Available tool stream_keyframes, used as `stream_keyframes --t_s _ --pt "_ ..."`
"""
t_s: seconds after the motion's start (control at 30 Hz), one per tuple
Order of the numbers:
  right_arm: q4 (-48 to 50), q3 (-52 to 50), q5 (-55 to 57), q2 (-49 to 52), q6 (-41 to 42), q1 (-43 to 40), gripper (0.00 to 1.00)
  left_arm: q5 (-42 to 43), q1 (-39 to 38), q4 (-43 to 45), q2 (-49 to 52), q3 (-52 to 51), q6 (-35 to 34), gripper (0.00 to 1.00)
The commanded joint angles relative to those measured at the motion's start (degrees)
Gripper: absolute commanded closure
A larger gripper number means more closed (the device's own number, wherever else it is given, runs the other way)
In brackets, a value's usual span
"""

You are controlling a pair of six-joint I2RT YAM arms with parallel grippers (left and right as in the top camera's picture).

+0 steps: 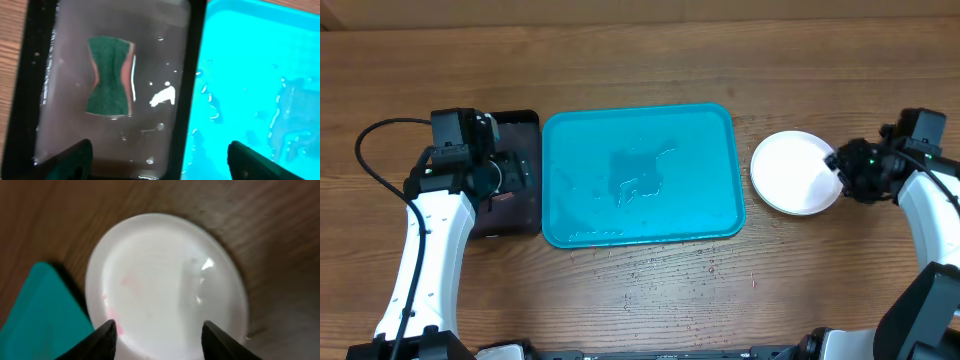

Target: Clean dirty plates on tray and stack at the side

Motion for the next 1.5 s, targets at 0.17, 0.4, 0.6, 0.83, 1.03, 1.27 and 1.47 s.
stream_keyframes --t_s 0.17,0.4,0.6,0.83,1.03,1.27,1.47 --pt "4.39 0.5 -7.1 -0.02 -12.83 12.52 0.11 4.09 -1.88 3.26 -0.92 -0.46 1.33 0.03" --pt "-4.07 1.51 7.13 -0.04 -14.23 23.23 0.0 3.67 -2.69 -9.53 -0.94 -0.46 -0.37 0.0" --pt "-8.59 1.38 7.54 -0.98 -14.19 24.0 0.0 3.61 -2.69 -16.94 -2.08 -1.14 0.37 0.0" --pt "-3.58 -5.05 8.46 -13.73 -14.29 24.0 0.0 3.78 -2.75 -9.68 -18.47 -11.41 1.38 0.0" --pt "2.43 -12.9 11.3 -32.17 -15.72 24.0 0.0 3.37 -2.69 -3.32 -37.42 -20.33 2.64 0.0" --pt "2.29 -13.88 13.97 -43.08 -15.74 24.0 0.0 2.67 -2.69 -0.59 -45.97 -22.43 2.84 0.0" --pt "2.32 -13.88 13.94 -43.08 -15.72 24.0 0.0 2.67 -2.69 -1.07 -45.88 -22.43 2.86 0.0"
